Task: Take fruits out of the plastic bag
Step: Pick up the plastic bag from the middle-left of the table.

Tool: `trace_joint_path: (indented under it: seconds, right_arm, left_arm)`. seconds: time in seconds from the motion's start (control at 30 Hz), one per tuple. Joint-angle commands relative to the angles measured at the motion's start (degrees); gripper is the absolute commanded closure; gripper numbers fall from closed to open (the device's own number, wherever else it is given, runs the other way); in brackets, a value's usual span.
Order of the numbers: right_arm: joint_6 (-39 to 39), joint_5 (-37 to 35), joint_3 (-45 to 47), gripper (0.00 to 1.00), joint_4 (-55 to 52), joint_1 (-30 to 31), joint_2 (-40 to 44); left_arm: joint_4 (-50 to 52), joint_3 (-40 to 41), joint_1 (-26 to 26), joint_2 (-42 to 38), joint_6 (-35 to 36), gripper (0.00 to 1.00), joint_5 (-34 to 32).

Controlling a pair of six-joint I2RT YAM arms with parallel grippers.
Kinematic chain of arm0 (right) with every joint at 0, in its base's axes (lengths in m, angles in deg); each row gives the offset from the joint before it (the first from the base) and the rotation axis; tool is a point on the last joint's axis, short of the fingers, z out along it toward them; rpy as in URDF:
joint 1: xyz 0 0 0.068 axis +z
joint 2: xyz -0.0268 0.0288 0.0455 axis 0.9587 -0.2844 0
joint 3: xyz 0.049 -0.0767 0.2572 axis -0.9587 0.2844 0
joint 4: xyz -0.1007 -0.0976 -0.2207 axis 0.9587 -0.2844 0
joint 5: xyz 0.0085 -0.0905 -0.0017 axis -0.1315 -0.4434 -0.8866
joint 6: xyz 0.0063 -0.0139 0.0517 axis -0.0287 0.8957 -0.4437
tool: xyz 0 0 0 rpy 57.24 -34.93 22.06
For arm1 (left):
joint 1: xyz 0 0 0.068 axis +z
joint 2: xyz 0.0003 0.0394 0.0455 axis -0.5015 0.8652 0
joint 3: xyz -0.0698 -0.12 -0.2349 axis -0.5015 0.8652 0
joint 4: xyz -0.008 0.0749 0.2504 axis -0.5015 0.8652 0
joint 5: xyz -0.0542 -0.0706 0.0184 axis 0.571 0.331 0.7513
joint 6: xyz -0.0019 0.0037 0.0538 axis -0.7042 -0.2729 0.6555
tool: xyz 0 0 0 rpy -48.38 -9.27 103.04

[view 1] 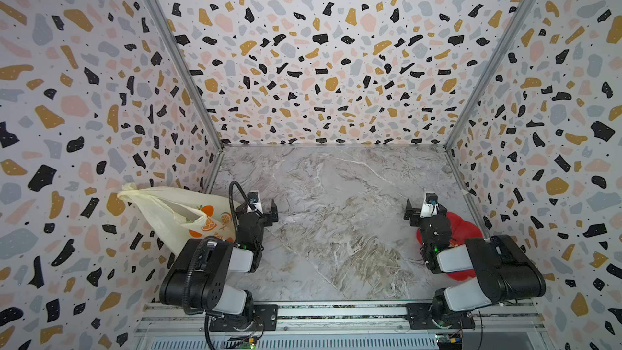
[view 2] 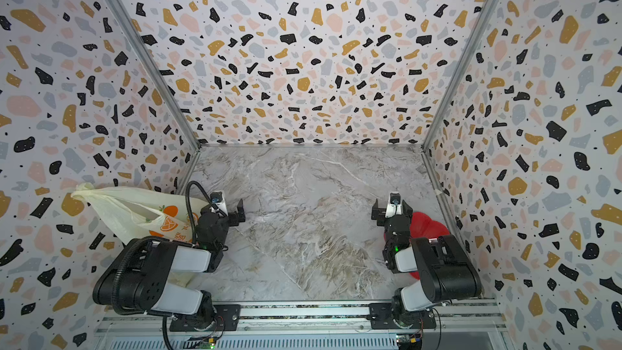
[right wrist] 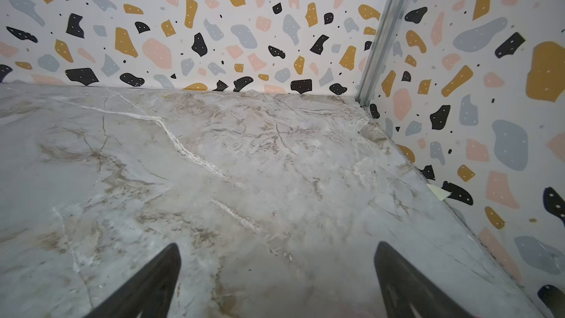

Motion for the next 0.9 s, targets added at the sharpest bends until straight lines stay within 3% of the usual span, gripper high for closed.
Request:
trace_joint_path:
  seconds: [0.0, 0.87]
  right_arm:
    - [0.57, -0.59, -1.18, 0.01, 0.93, 0.30, -0.13]
    - [0.10, 0.56, -1.45, 0.01, 0.35, -0.45, -0.07]
  left_arm:
    - [-3.91, -1.28, -0.24, 0.09, 0.49, 0.00, -0.52]
    - [-4.18, -1.18, -0.20, 0.11, 0.44, 0.01, -1.27]
